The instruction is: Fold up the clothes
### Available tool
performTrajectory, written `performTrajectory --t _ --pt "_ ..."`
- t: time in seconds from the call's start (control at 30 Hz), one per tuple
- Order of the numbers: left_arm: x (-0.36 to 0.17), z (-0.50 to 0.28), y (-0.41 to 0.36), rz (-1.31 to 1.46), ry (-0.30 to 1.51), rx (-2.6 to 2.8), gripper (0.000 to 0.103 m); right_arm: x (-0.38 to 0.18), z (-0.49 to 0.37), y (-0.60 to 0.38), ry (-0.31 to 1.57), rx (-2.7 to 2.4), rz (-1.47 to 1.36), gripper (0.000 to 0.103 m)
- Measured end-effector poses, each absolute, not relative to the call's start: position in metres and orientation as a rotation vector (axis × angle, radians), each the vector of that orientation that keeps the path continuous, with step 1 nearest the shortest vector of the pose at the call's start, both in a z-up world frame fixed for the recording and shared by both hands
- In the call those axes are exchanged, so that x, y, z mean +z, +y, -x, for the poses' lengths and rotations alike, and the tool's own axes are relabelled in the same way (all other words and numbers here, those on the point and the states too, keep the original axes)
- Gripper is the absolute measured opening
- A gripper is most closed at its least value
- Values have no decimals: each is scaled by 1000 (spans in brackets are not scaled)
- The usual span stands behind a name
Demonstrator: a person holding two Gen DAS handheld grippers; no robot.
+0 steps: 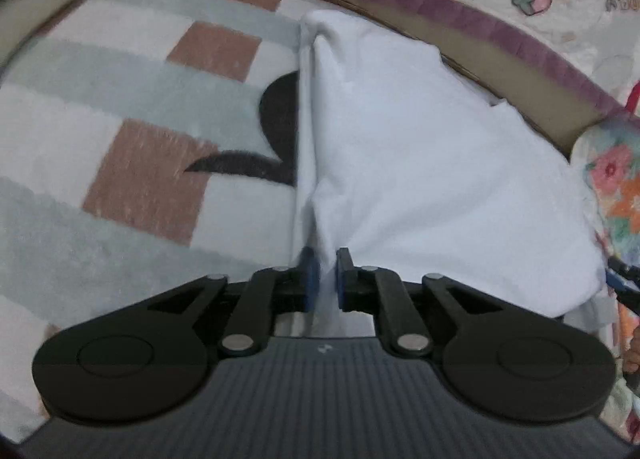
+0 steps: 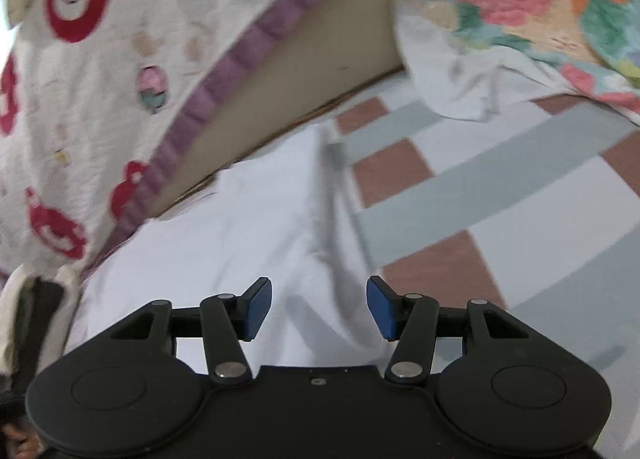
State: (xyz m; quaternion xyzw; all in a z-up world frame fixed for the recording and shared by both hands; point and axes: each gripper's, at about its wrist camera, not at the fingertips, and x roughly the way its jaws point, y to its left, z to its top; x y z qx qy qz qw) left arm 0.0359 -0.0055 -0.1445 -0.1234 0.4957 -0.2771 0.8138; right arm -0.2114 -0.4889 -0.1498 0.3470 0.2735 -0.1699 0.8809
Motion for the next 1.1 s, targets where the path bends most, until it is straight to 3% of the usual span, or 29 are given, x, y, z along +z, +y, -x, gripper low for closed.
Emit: performTrajectory --t 0.07,0.13,0.2,0.27,0.3,0.33,0.37,0.43,0.6,0.73,0.87,0.97,1.07,1.1 --pt "-140 -38 2 311 1069 -610 16 -150 212 -488 578 -315 -714 59" --pt "-134 -37 6 333 1057 -654 30 -152 215 -488 584 -300 -707 60" --pt "-130 -34 9 348 1054 -700 33 -156 216 -487 601 -276 -710 66" --pt "-132 -28 2 301 1069 -717 31 -162 213 -484 629 -253 -689 66" --pt "-133 -26 -3 260 1075 -710 31 -164 210 -482 642 -245 -665 58" --pt "-134 -26 -8 231 1084 -705 30 -162 207 -480 623 -205 -648 40" --pt "-136 -26 -12 210 1096 -701 29 -160 205 -478 603 -164 -631 10" --pt "-137 -25 -14 189 1115 -693 29 -145 203 -477 519 -88 -687 9" --pt "-137 -27 -12 173 1153 -682 29 -138 218 -479 678 -224 -444 8" --pt "-138 -29 -7 193 1170 -676 29 -165 235 -494 720 -306 -578 7" --pt "-138 -31 -7 200 1177 -673 29 -147 213 -469 853 -279 -359 7" --pt "-137 -30 -10 196 1162 -671 29 -153 211 -470 899 -343 -344 5" --pt "-137 -28 -13 191 1146 -668 32 -161 214 -468 971 -468 -272 4" --pt "-137 -28 -13 190 1141 -667 38 -159 221 -471 954 -491 -314 5"
